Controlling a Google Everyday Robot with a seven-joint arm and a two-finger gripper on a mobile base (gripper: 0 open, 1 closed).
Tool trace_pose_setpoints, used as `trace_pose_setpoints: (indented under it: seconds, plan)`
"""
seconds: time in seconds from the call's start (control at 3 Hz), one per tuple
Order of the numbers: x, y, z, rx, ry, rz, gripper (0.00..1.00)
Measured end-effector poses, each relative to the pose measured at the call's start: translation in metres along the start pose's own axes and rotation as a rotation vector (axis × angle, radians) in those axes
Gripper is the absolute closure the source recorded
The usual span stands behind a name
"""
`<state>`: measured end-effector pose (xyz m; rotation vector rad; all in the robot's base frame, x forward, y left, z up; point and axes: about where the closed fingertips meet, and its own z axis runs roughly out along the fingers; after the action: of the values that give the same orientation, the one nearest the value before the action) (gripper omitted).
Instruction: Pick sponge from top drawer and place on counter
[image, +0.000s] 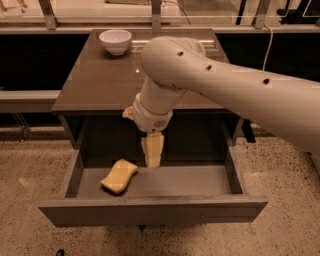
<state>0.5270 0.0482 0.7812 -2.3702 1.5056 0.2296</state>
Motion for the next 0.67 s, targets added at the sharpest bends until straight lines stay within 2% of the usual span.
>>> trace_pose_setpoints:
  seconds: [0.67]
  plan:
    - [-0.0006, -0.0014, 0.0051, 0.003, 0.002, -0.024, 0.00]
